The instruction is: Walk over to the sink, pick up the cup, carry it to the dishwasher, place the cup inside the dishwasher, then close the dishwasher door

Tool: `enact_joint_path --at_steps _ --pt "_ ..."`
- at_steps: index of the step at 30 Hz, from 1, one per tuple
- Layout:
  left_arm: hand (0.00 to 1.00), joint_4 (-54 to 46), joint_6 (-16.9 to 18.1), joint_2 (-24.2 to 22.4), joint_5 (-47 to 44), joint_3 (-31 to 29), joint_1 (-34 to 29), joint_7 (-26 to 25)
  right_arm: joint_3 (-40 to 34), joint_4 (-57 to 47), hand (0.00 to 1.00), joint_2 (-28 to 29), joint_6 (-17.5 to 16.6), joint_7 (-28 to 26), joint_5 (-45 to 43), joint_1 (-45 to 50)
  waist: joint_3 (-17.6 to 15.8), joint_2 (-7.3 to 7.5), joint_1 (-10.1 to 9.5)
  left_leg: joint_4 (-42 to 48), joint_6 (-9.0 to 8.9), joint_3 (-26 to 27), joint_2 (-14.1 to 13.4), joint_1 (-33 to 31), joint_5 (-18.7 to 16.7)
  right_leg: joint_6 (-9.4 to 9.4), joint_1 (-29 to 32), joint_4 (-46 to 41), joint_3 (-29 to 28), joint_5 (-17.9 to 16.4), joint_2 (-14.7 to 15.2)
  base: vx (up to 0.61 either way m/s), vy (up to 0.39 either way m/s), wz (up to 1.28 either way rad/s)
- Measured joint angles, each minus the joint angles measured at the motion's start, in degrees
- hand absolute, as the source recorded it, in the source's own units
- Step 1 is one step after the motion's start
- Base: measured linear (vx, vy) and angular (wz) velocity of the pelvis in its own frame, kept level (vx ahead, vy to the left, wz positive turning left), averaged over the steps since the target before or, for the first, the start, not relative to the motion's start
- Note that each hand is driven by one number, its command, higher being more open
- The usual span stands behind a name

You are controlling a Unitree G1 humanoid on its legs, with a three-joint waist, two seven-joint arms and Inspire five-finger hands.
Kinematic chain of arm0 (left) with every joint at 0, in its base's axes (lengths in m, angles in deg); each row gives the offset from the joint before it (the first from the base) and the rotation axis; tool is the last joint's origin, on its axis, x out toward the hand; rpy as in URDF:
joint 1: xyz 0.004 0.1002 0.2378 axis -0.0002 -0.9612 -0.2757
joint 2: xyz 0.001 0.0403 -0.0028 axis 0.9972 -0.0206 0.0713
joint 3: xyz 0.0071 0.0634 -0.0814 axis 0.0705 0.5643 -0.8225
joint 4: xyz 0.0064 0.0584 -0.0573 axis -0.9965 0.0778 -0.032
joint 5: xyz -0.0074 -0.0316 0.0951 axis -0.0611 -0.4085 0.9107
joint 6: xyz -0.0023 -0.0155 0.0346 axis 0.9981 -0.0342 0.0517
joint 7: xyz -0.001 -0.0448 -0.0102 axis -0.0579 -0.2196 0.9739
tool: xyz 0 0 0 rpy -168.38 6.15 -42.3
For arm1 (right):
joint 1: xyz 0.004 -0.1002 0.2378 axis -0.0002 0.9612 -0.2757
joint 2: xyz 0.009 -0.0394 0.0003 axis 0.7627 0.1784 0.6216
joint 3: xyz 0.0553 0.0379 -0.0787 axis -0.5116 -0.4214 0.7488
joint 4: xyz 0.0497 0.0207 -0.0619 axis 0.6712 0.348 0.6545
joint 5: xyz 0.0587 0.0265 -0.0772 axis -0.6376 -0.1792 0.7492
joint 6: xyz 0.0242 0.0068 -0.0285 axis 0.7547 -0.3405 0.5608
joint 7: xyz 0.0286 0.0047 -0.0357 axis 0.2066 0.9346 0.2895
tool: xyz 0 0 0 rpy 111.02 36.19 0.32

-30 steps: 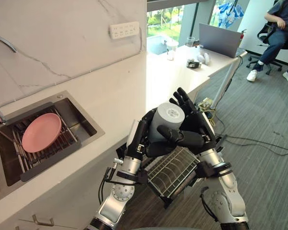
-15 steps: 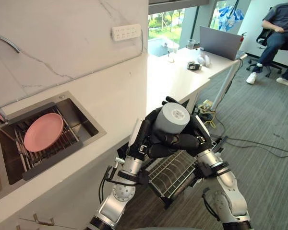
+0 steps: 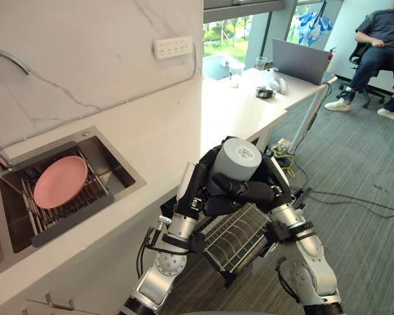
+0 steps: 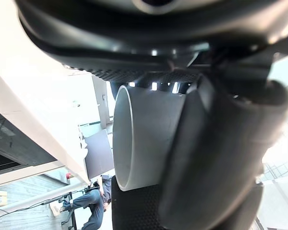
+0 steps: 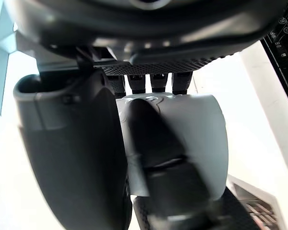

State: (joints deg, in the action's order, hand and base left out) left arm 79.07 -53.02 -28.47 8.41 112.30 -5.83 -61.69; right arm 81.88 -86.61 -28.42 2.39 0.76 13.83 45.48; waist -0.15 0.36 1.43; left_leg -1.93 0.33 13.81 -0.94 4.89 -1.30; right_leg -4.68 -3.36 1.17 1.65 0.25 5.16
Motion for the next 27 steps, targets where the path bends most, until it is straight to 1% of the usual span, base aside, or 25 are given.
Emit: enact_joint_path --at_steps 4,6,8,12,15,19,21,23,24,25,26,27 --pt "1.0 -1.2 0.2 -0.1 -0.9 0.1 -0.1 -0.5 -0.4 0.2 0.0 1.8 0.0 2.8 -2.9 0.0 0.0 0.03 -0.06 -0.1 0.0 0.0 0.0 0.0 0.0 0.0 0.0 0.0 0.1 0.0 0.0 0.0 0.0 0.0" --pt "1.0 -1.9 1.7 -0.6 -1.0 0.1 -0.1 -1.1 -1.8 0.9 0.0 3.6 -0.2 4.8 -5.0 0.0 0.0 0.04 -0.17 -0.2 0.01 0.0 0.0 0.0 0.0 0.0 0.0 0.2 0.2 0.0 0.0 0.0 0.0 0.0" --pt "1.0 -1.9 1.8 -0.5 -1.1 0.0 -0.1 -2.1 -2.5 1.0 0.0 4.0 -0.3 5.8 -6.6 0.0 0.0 0.05 -0.17 -0.3 0.01 0.0 0.0 0.0 0.0 0.0 -0.1 0.2 0.2 0.0 0.0 0.0 0.0 0.0" --pt "1.0 -1.9 1.9 -0.6 -1.8 -0.7 -0.1 -3.3 -3.9 2.9 0.0 4.6 -0.7 6.7 -10.0 0.0 0.0 0.07 -0.12 -0.5 0.04 -0.2 0.1 0.0 0.2 0.0 -0.2 0.3 0.4 0.0 0.0 0.0 0.0 0.01" --pt "1.0 -1.9 2.0 -0.7 -3.4 -2.5 -0.3 -3.7 -5.0 3.2 0.0 5.7 -0.9 7.0 -12.5 0.1 0.0 0.08 0.01 -1.5 0.05 -0.6 0.1 0.2 0.8 -0.01 -0.2 0.4 0.8 0.0 0.0 -0.01 -0.013 0.07" --pt "1.0 -1.9 2.8 -0.7 -7.1 -4.6 -1.3 -4.2 -5.2 3.3 0.0 5.9 -2.6 7.2 -16.1 0.1 0.0 0.18 -0.02 -2.0 0.02 -0.6 0.2 0.6 1.1 -0.01 -0.4 0.4 0.9 0.0 0.0 0.0 0.0 0.0" --pt "1.0 -1.9 3.4 -0.8 -11.0 -5.0 -1.5 -1.8 -5.4 3.3 0.0 6.0 -3.5 7.7 -16.6 0.1 -0.1 0.31 -0.06 -2.0 0.02 -0.7 0.2 0.6 1.1 -0.01 -0.4 0.4 0.9 0.0 0.0 0.0 0.0 0.0" --pt "1.0 -1.9 3.7 -0.8 -17.4 -5.0 -1.5 4.3 -6.6 3.3 0.0 6.0 -4.0 8.3 -16.6 0.1 -0.2 0.57 -0.23 -2.0 0.02 -0.6 0.2 0.6 1.1 -0.01 -0.4 0.4 0.9 0.0 0.0 0.0 0.0 0.0" --pt "1.0 -1.9 3.7 -0.8 -20.7 -4.8 -1.7 8.5 -7.7 3.3 0.0 6.0 -4.2 8.6 -16.6 0.1 -0.3 0.72 -0.28 -2.0 0.02 -0.6 0.2 0.6 1.1 -0.01 -0.4 0.4 0.9 0.0 0.1 0.0 0.0 0.0" --pt "1.0 -1.9 3.6 -0.7 -22.5 -4.6 -1.8 10.8 -8.2 3.3 0.0 6.0 -4.4 8.8 -16.6 0.0 -0.4 0.79 -0.28 -2.1 0.02 -0.6 0.2 0.6 1.1 -0.01 -0.4 0.5 0.9 0.0 0.1 0.0 0.0 0.0" --pt "1.0 -1.9 2.9 -0.6 -25.1 -4.3 -1.9 14.7 -9.3 3.3 0.0 6.0 -4.5 9.0 -16.6 0.0 -0.4 0.86 -0.27 -2.1 0.02 -0.6 0.3 0.6 1.1 -0.01 -0.3 0.5 0.9 0.0 0.1 0.0 0.0 0.0" --pt "1.0 -1.9 1.5 -0.3 -27.3 -3.7 -2.0 19.1 -10.7 3.3 0.0 5.9 -4.5 9.2 -16.6 0.0 -0.4 0.88 -0.25 -2.2 0.02 -0.6 0.3 0.6 1.1 -0.01 -0.3 0.6 0.9 0.0 0.1 0.0 0.0 0.0"
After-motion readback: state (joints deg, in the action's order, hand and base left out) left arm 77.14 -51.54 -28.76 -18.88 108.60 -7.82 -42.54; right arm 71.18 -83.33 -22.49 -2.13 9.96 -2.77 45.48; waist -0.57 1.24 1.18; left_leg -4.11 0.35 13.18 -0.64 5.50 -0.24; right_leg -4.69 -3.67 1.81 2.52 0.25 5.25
